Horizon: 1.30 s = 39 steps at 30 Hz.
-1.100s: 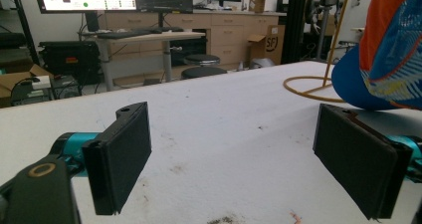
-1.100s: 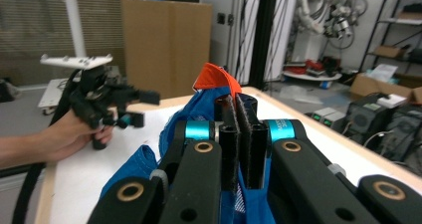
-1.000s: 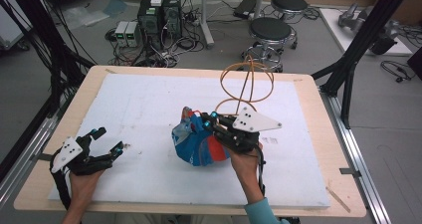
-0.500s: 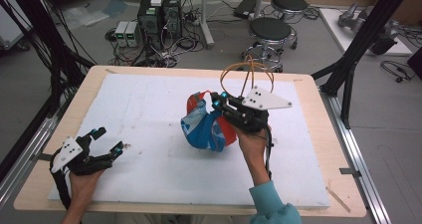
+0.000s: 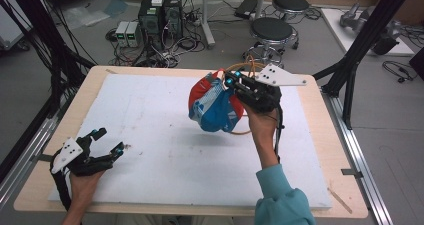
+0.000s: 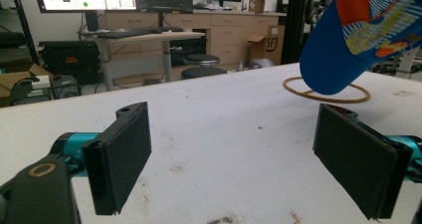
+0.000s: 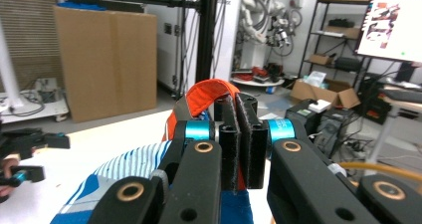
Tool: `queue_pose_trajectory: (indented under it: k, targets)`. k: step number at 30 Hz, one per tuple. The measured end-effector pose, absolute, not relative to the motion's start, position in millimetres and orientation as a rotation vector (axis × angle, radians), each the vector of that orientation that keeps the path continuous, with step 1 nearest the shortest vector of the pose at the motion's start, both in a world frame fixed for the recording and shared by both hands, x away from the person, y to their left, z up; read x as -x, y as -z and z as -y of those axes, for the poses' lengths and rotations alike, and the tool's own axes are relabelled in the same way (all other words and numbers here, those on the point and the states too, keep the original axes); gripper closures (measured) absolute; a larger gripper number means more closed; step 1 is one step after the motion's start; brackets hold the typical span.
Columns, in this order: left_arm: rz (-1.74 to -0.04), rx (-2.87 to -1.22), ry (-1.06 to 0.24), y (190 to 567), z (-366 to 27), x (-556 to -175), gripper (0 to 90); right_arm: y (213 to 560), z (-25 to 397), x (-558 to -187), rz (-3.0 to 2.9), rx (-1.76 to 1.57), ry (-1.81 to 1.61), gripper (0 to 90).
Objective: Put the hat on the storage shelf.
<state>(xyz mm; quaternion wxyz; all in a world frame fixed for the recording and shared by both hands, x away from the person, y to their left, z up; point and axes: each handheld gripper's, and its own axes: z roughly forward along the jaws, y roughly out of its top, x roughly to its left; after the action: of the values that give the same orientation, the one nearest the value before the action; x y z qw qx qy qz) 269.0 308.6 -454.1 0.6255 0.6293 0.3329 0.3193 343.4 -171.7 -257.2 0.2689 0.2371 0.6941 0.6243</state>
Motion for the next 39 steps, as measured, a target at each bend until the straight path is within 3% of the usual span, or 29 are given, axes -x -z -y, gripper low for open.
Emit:
queue_pose_trajectory:
  k: [39]
  targets:
    - [-0.766, -1.442, -0.731, 454, -309, -269, 15.6, 215, 231, -422, -1.834, -0.808, -1.463, 88.2]
